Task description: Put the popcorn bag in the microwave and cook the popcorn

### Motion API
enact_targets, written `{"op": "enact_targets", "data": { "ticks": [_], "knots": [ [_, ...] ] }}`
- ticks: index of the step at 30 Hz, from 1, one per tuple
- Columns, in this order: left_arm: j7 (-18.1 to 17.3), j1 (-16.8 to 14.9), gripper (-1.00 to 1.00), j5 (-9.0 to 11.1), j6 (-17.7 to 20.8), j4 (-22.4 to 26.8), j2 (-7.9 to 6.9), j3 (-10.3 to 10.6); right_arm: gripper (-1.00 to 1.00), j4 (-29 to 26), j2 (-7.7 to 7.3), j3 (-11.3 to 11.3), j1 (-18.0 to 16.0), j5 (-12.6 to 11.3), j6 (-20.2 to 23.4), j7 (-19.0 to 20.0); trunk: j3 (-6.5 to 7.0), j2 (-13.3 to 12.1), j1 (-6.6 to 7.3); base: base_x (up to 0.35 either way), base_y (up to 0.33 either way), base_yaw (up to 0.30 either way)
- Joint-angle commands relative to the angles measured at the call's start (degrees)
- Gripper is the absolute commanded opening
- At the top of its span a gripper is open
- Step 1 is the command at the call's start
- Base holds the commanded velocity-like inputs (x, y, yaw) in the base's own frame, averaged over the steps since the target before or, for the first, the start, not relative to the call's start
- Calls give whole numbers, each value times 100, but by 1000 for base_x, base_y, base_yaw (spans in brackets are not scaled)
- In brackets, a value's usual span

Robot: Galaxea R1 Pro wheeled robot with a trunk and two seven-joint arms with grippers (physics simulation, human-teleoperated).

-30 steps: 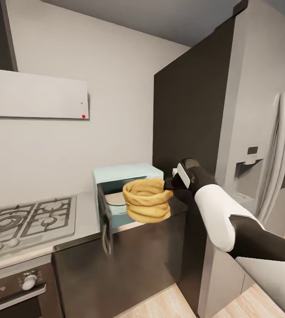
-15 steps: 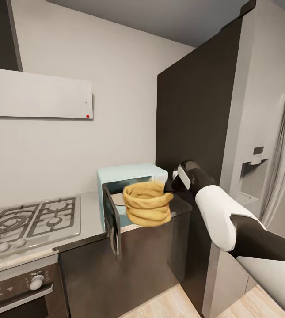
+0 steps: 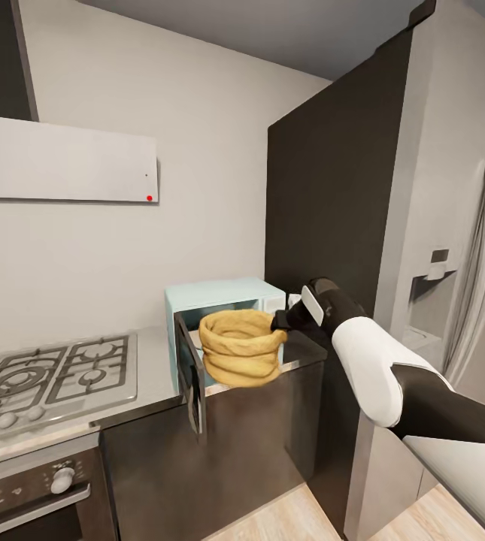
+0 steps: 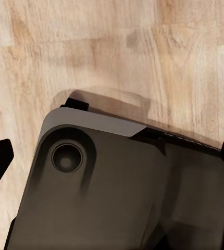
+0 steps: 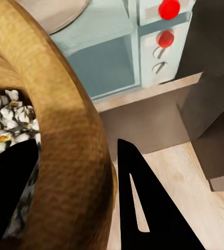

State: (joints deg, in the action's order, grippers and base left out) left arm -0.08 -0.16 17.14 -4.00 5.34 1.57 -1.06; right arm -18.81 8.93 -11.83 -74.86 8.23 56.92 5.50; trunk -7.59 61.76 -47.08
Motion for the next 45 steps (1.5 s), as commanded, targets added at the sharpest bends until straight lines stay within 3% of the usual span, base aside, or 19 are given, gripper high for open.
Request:
{"op": "enact_targets", "data": {
  "ticks": [1,9,18,24,45],
  "knots": [
    [-1,-2,100,22,-13,2,1,-8,-100,-9,3,-30,-3,63,-9,57,-8,5,-1,0,0,0],
    [-1,-2,100,23,-13,2,1,-8,-100,0,3,-29,-2,74,-341,49,-8,5,-1,0,0,0],
    [-1,-2,100,21,-13,10,1,-8,-100,21,3,-26,-2,82,-369,22,-8,5,-1,0,0,0],
    [-1,-2,100,26,-13,1,-2,8,-100,410,-5,-30,-2,132,-675,13,-8,5,-1,128,0,0],
    [-1,-2,100,14,-13,2,-7,1,-100,422,3,-13,-2,144,-700,4,-8,5,-1,153,0,0]
  ]
}}
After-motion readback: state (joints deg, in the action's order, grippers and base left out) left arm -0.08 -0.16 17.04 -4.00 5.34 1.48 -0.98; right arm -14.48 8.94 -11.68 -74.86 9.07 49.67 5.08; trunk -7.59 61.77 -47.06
